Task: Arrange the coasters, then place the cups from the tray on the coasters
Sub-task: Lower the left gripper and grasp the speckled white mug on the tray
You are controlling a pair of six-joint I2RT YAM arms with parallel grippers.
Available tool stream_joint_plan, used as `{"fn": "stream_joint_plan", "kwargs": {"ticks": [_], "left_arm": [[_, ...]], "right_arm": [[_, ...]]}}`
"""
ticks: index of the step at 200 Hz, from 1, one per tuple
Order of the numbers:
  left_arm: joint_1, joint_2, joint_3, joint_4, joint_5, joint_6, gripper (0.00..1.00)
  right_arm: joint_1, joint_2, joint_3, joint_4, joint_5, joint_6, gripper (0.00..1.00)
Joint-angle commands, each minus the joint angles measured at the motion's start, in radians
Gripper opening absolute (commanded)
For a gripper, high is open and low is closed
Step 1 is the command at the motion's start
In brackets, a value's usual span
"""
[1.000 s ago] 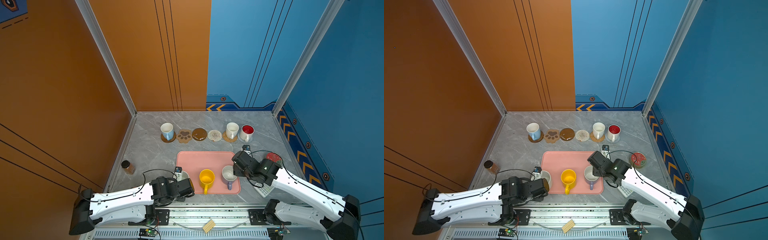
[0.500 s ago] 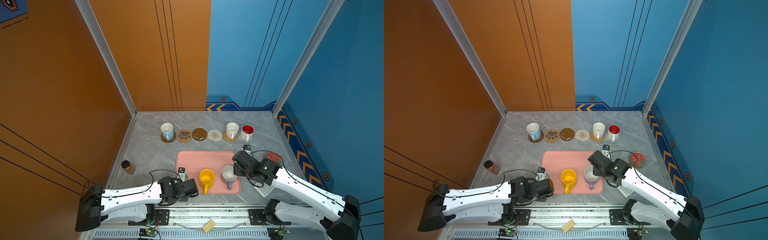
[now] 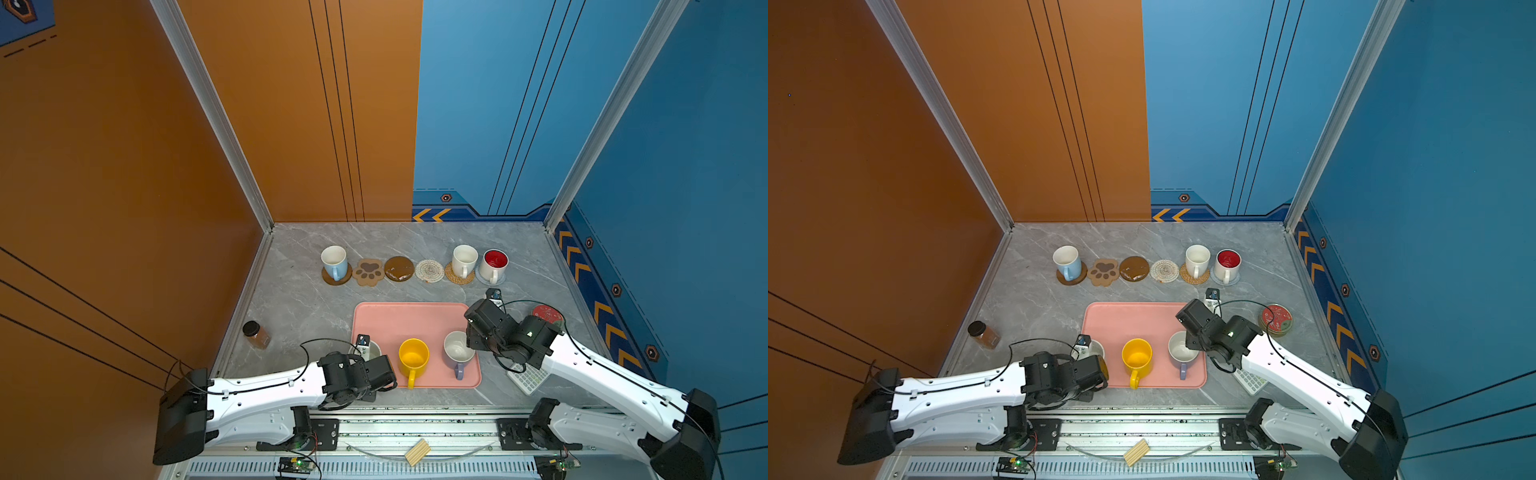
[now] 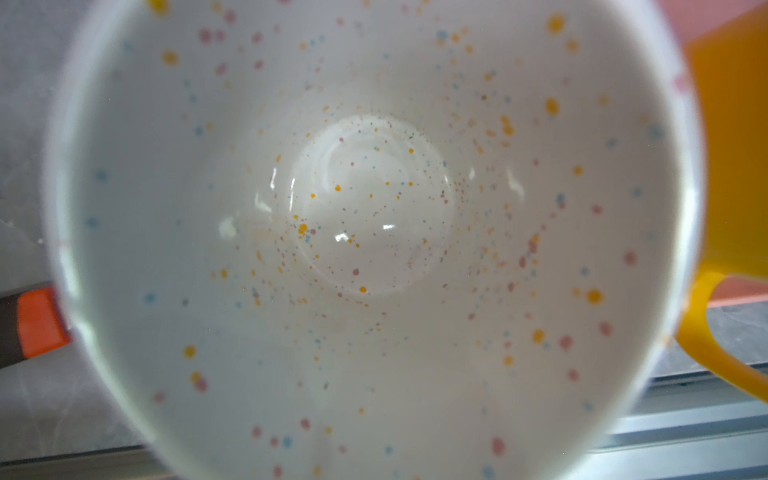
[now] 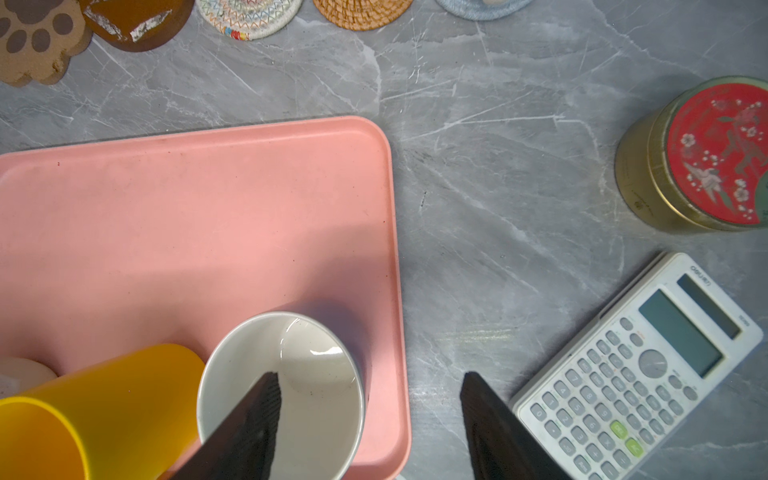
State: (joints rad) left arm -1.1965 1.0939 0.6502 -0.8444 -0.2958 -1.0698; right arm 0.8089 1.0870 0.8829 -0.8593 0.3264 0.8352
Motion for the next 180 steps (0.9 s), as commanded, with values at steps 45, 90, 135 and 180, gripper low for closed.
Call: {"fn": "stream_joint_plan", "kwargs": {"ticks": [45,90,135,180], "left_arm": [[0.031,-0.017,0.009,0.009,0.0,0.021,0.0],[0.067,-0.034,0.067,0.007,0.007,0.07,0.0],[0.122,-0.009,0.124,0.006,0.028,0.116,0.0],[0.198,0.041,0.209,0.005,0.048,0.179,0.0]], "right_arm": [[-0.008,0.004,-0.013,0.003,-0.006,-0.014,0.67],[-0.019,0.0,-0.002,0.003,-0.015,-0.027,0.67],[-0.042,0.01,0.011,0.003,-0.025,-0.04,0.67],[-0.081,0.016,0.035,0.003,-0.046,-0.074,0.67]]}}
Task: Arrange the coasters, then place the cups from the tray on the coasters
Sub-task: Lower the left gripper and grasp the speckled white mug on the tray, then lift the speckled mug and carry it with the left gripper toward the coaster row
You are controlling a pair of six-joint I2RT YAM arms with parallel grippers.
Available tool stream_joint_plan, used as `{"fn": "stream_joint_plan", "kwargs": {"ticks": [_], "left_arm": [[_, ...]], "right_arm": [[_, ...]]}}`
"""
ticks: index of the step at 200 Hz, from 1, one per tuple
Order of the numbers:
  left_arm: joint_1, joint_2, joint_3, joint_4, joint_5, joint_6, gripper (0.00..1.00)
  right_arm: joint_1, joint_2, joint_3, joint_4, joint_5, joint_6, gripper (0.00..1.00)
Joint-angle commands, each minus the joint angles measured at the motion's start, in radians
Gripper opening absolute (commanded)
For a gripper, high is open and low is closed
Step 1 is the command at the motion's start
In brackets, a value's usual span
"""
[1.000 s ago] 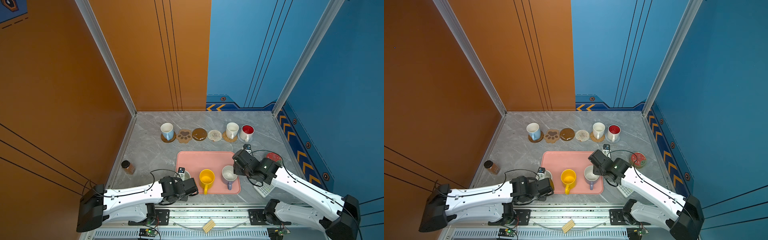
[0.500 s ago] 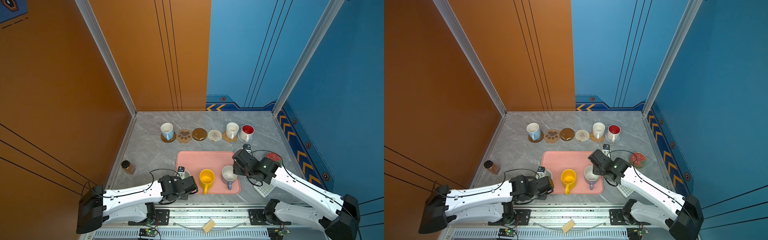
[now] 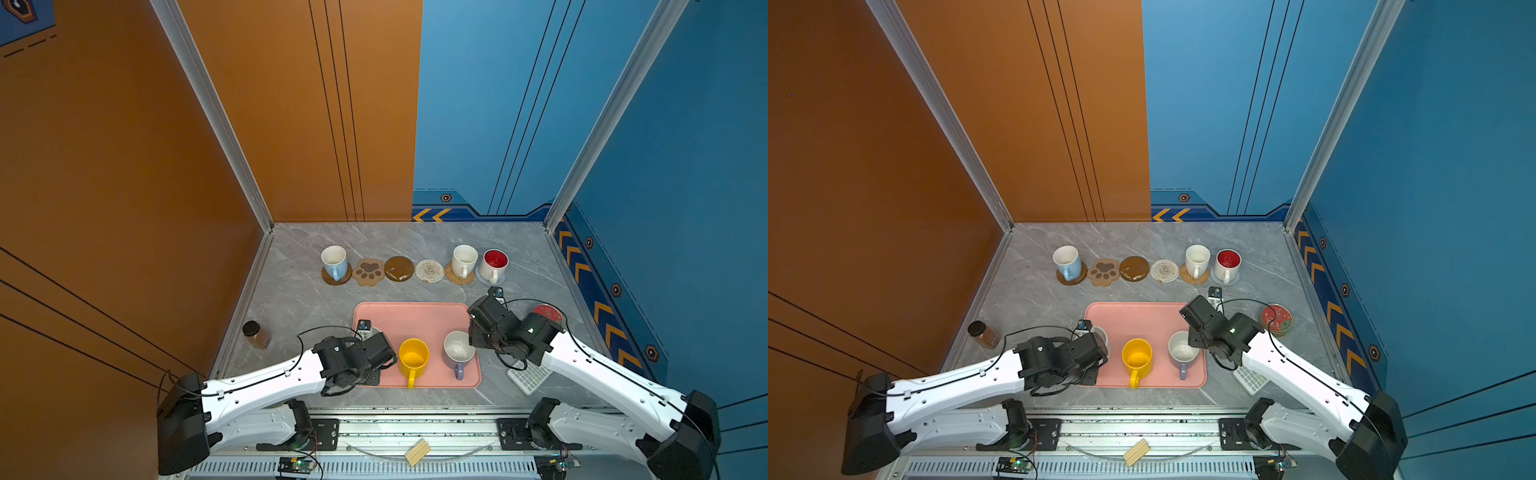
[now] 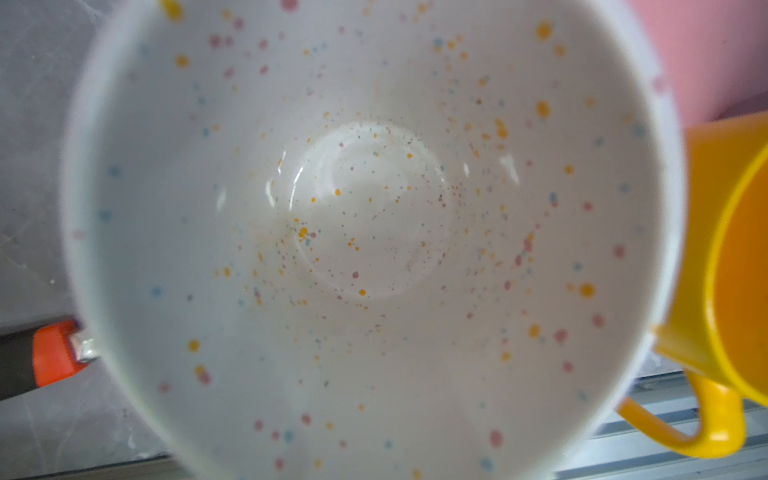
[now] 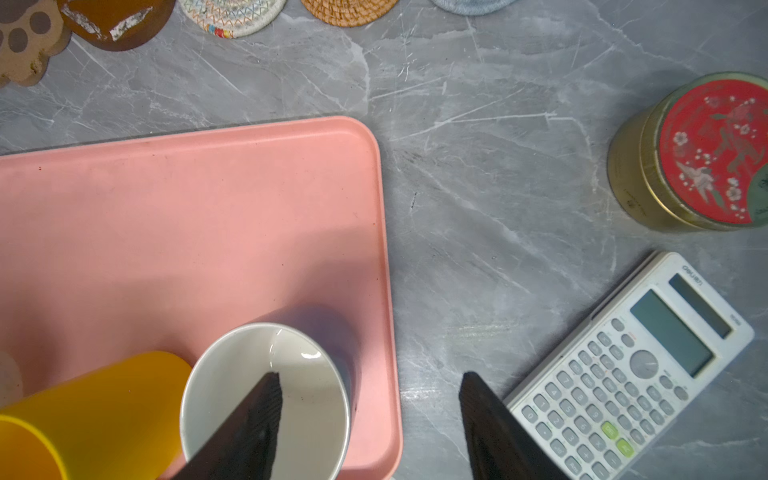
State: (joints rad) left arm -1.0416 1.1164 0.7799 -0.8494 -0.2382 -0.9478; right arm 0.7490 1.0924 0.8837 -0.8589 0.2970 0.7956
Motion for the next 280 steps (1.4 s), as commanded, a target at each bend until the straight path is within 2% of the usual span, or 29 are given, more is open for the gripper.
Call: {"fn": "stream_joint_plan", "kwargs": {"ticks": [1,38,43,64,114,164,280], "left_arm": [[0.046,0.019,0.082,0.01,-0.009,0.058,0.0],[0.11,0.085,0.171,0.012,-0.02,0.094,0.0],[0.122,0.093,0.184,0.013,-0.021,0.102,0.0],[0.179,0.133,0.242,0.013,-0.021,0.148,0.0],[0.318,0.272,0.431,0.016,0.033,0.292,0.0],[0.431,0.426,0.573,0.063,0.08,0.367,0.0],[0.601,0.721,0.862,0.088,0.125,0.479,0.0]], "right_arm": [[-0.022,0.011,0.035,0.003,-0.018,-0.035,0.67],[-0.04,0.009,0.05,0.007,-0.03,-0.054,0.67],[-0.073,0.009,0.051,0.009,-0.035,-0.056,0.67],[-0.097,0.011,0.048,0.023,-0.056,-0.065,0.67],[-0.136,0.04,0.069,0.046,-0.09,-0.094,0.67],[-0.17,0.065,0.094,0.055,-0.108,-0.112,0.66],[-0.229,0.11,0.134,0.056,-0.139,-0.136,0.66]]}}
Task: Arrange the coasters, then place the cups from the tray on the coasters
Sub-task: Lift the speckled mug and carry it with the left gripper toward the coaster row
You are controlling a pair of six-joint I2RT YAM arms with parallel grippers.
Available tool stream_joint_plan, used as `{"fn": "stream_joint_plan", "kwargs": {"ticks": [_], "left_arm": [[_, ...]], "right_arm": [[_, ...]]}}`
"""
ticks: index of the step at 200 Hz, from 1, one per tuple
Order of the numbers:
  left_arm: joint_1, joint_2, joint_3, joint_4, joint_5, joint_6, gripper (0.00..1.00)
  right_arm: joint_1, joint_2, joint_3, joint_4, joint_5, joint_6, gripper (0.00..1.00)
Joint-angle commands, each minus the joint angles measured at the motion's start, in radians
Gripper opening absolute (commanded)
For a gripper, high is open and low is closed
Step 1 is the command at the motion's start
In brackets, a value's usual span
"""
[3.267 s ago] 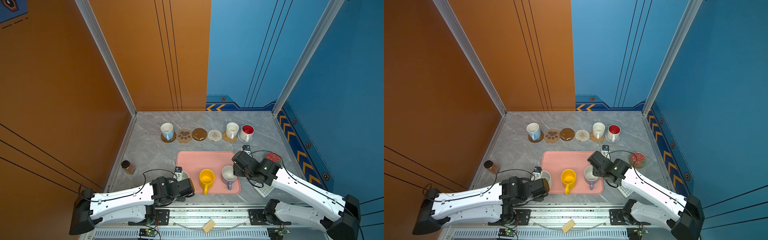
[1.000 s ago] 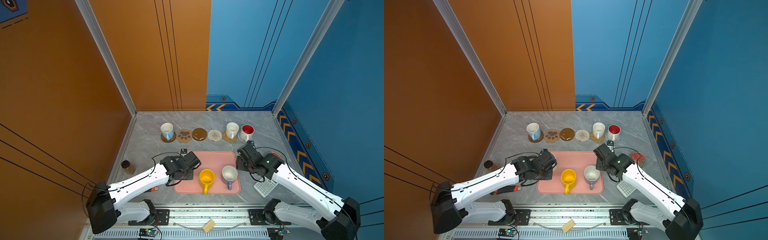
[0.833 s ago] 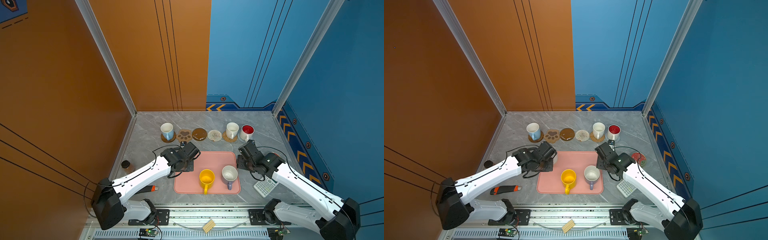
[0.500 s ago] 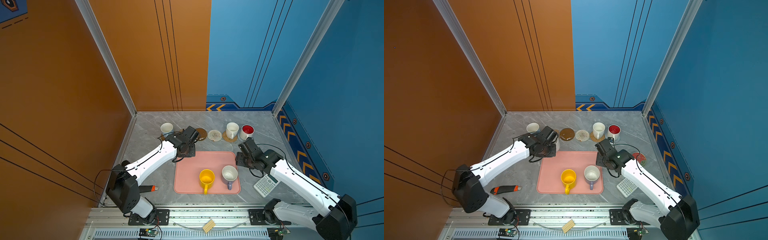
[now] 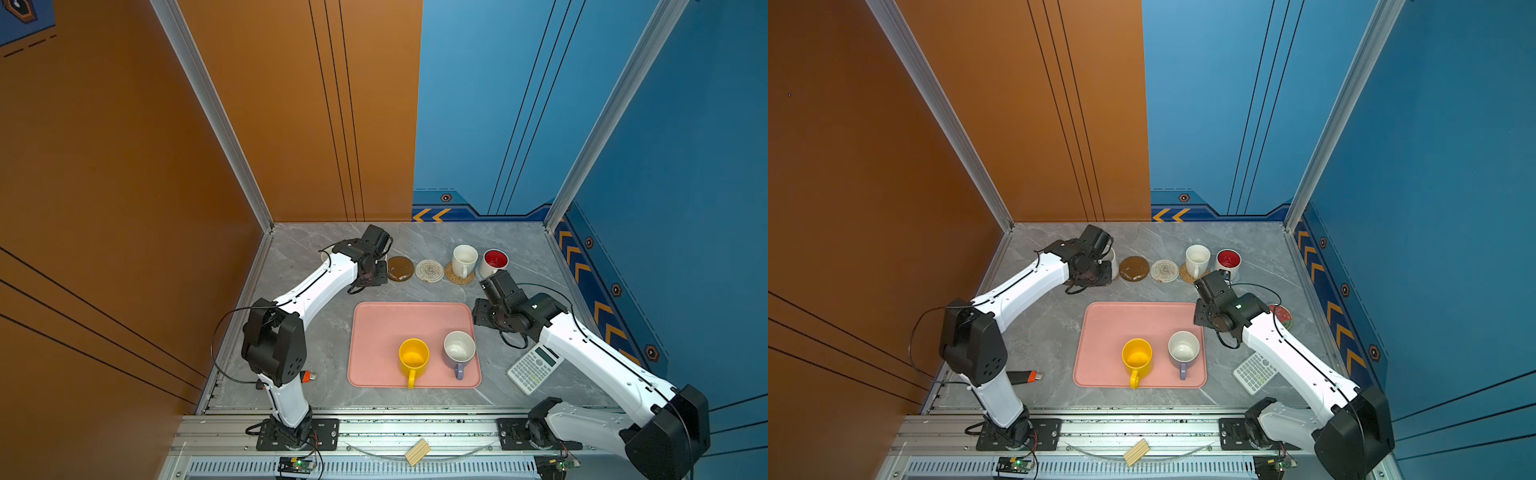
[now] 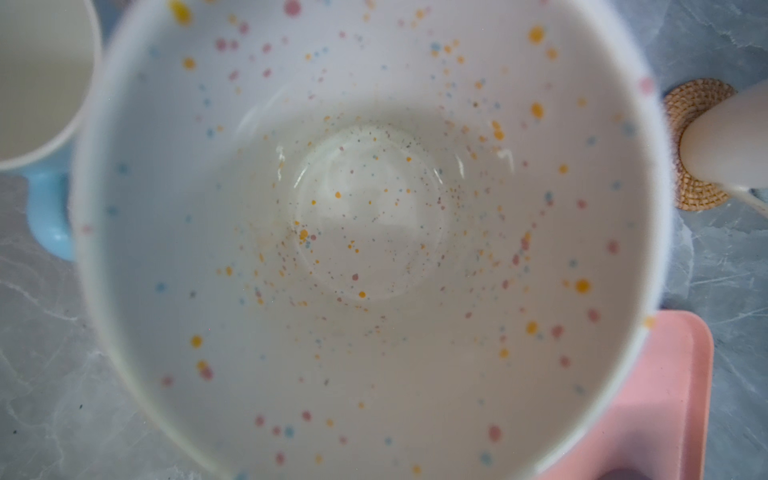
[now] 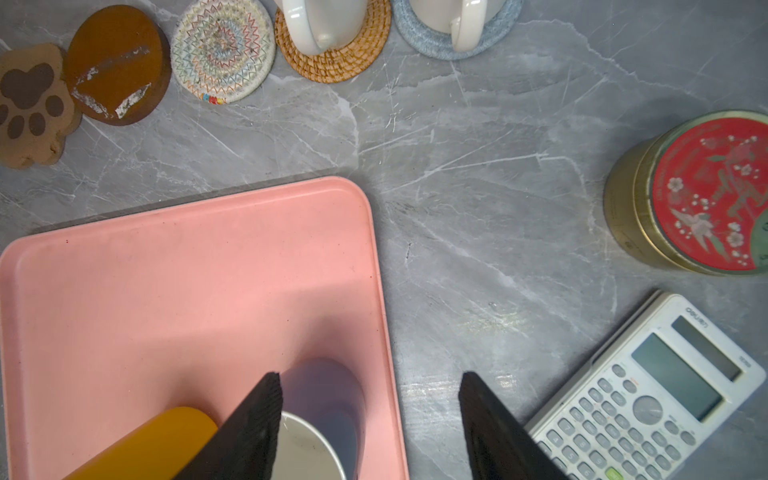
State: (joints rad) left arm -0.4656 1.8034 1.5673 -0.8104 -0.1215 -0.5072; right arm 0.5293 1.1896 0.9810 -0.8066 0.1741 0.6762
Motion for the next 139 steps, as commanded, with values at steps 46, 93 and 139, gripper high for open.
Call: {"fn": "stream_joint_plan", "kwargs": {"ticks": [46,93,139], "left_arm": [[0.05,0.138,0.164,0.05,0.0,0.055,0.0],[0.064,0.199,0.215,0.05,-0.003,0.058,0.0],[0.081,0.23,0.215,0.049,-0.013,0.055,0.0]], "right_arm": [[-0.026,0.002,0.042,0.003,-0.019,-0.012,0.66],[-0.045,-0.003,0.039,0.003,-0.024,-0.012,0.66],[-0.053,0.008,0.044,0.003,-0.031,-0.016,0.66]]}}
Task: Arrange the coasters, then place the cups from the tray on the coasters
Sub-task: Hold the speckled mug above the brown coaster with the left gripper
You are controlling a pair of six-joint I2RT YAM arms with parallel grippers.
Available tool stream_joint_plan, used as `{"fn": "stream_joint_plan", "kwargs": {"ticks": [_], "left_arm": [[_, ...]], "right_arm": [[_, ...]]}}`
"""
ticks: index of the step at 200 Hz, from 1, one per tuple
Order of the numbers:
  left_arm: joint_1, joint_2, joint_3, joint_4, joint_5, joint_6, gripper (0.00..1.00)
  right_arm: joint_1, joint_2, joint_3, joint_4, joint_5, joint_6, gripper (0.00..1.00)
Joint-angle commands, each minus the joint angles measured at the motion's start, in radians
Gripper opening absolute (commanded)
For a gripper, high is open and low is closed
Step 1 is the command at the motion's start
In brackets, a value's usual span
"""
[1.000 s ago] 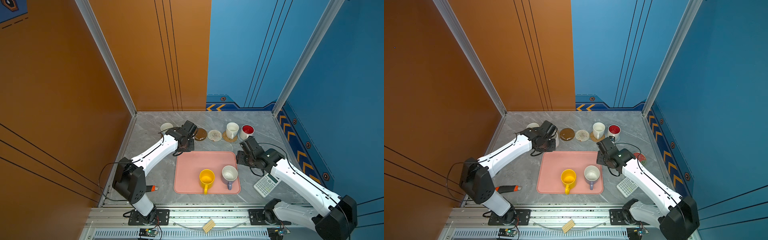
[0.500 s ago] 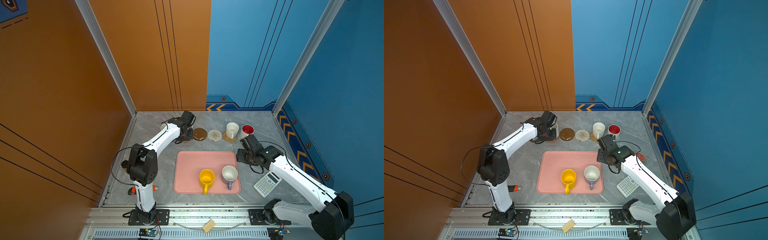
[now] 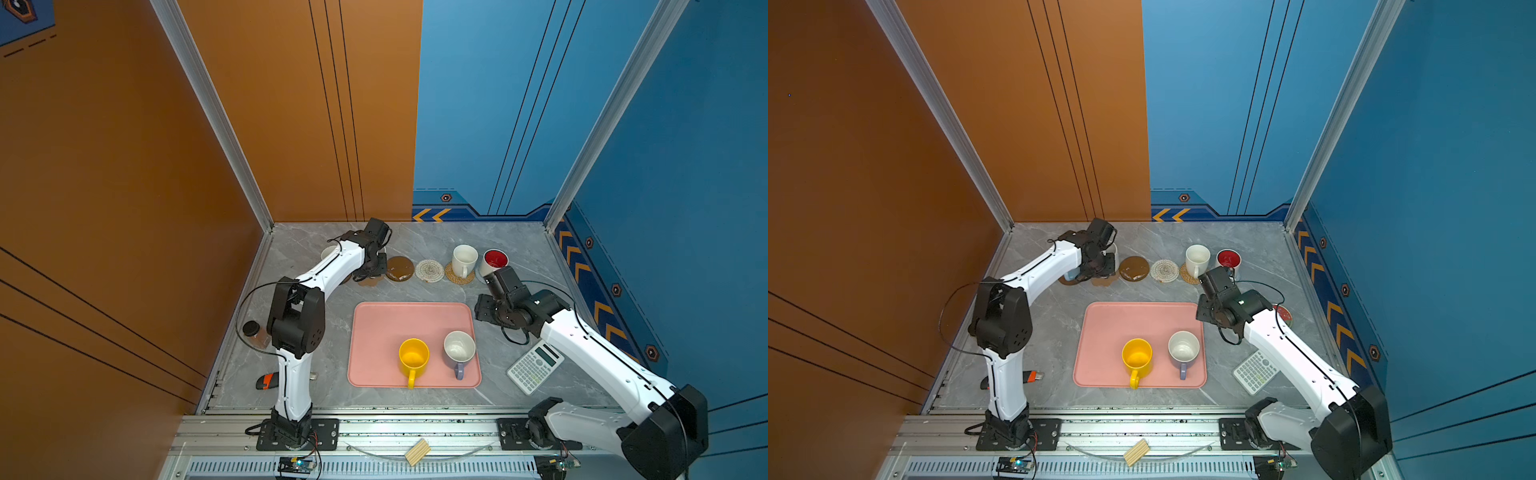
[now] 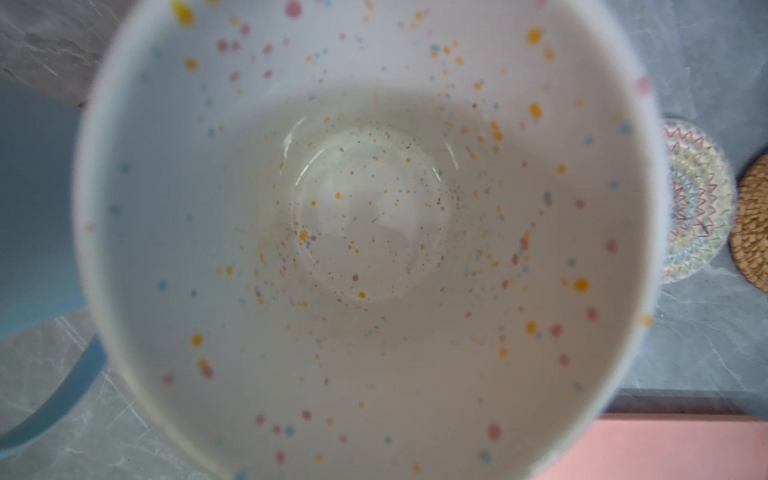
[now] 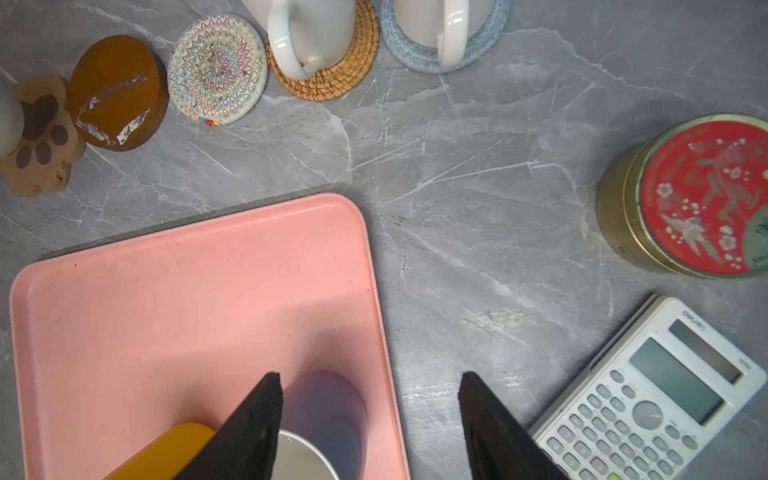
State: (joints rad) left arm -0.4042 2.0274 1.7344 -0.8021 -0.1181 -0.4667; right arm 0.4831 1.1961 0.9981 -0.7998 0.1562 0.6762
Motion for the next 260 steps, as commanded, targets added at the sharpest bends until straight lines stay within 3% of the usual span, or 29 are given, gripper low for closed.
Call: {"fn": "stream_joint_plan", "kwargs": {"ticks": [1,260], "left_arm": [[0.019,0.006,0.047,0.041,-0.017,0.014,0.0],[0.05,0.053,-0.024,0.088,-0.001,0.01,0.0]], "right_arm": [[-0.006,0.002,0.027,-0.004,-0.012,-0.015,0.66],[-0.018,-0.003,0.028,-0.009,-0.022,-0.017,0.67]]}}
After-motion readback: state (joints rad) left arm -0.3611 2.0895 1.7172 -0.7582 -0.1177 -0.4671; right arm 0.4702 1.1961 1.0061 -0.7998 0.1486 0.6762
